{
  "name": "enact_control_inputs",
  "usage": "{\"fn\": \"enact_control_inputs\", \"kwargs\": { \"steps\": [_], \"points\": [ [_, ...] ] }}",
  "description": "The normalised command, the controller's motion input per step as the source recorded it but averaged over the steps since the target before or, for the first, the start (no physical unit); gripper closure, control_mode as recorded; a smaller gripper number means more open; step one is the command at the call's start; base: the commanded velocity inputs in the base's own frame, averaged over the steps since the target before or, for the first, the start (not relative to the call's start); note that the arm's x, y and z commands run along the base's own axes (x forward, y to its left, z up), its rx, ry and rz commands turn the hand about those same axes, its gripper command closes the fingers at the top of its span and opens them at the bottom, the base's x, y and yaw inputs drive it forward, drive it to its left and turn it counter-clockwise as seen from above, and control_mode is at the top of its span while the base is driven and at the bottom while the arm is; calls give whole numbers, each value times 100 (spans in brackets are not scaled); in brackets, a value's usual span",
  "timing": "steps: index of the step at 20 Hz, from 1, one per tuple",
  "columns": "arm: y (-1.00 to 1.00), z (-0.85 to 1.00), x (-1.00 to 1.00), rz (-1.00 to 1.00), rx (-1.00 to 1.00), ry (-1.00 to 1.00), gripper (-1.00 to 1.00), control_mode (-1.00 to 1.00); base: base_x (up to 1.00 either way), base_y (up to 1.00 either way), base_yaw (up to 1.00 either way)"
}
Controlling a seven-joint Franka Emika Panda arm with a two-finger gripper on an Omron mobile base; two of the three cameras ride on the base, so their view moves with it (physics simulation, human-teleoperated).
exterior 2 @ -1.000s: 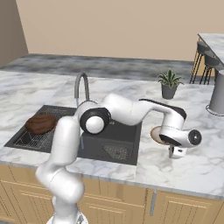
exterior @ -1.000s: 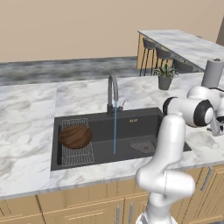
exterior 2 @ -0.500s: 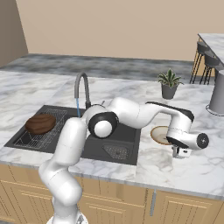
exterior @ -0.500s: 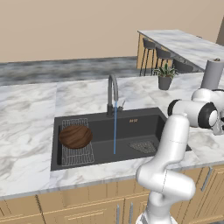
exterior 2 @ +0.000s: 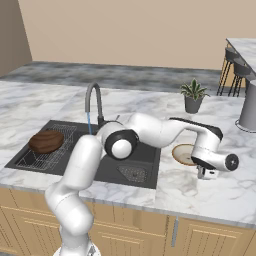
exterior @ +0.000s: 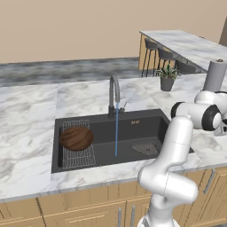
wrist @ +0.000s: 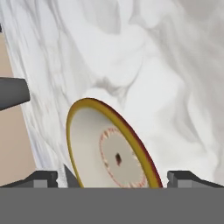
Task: Rinse each bowl for a few seconds and place them down in the sink or on the counter.
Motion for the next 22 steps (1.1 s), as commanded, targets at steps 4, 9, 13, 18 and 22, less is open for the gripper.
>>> {"fn": "enact_control_inputs", "kwargs": {
  "steps": [4,9,13,18,22],
  "points": [
    [0,-17,9,1,0,-7,-100,-100,0,0,0],
    [-9,-28,11,2,0,-7,-100,-100,0,0,0],
    [-3,-22,15,2,0,-7,-100,-100,0,0,0],
    [-4,-16,21,2,0,-5,-100,-100,0,0,0],
    [0,-15,17,2,0,-4,-100,-100,0,0,0]
  ]
}}
